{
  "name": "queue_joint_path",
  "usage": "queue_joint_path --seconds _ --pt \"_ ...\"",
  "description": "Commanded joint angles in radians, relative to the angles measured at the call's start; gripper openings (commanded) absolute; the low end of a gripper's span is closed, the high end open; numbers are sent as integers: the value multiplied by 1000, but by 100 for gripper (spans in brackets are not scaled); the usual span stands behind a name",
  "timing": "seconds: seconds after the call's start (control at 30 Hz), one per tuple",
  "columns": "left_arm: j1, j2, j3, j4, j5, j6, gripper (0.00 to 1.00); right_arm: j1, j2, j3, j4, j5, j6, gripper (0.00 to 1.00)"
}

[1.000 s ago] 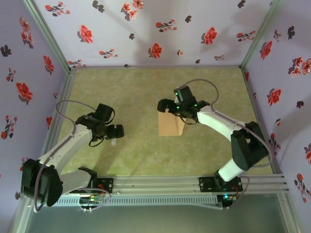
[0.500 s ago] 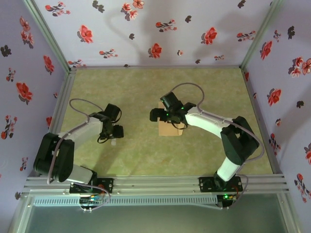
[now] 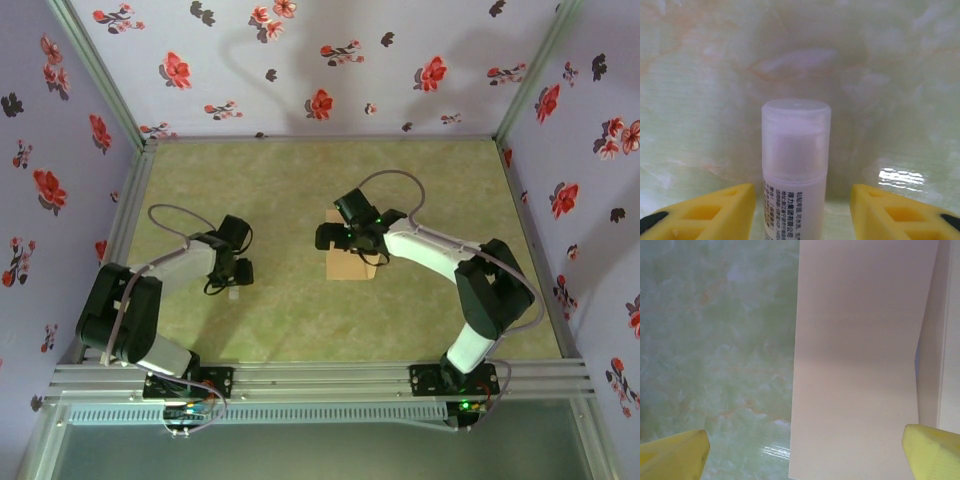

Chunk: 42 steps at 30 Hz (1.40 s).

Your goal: Place the letter into the envelope and seal it

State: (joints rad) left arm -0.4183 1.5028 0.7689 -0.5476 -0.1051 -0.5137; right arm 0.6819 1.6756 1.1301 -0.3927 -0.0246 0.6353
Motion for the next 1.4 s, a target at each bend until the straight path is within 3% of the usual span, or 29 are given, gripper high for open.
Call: queue_joint_path --seconds 0.0,0.3,0.5,1.0,1.2,1.27,1.37 --pt "12 12 -11 7 -11 -5 51 -11 -15 -10 -18 17 -8 99" --pt "12 35 -14 25 -2 -11 31 -23 -15 -41 -5 5 3 99" --pt "12 49 14 1 24 -5 0 -28 -28 -46 -7 3 6 99" --pt "-3 -34 155 -84 219 117 0 -87 -98 -11 -43 -30 -27 98" --pt "-15 -69 204 -91 326 215 0 -132 -139 23 -52 -97 -76 98" --pt "-18 -81 214 -76 390 250 0 -149 -157 34 -45 -145 -91 91" --pt "-23 -106 218 -45 470 290 0 -169 -179 50 -40 -200 -98 89"
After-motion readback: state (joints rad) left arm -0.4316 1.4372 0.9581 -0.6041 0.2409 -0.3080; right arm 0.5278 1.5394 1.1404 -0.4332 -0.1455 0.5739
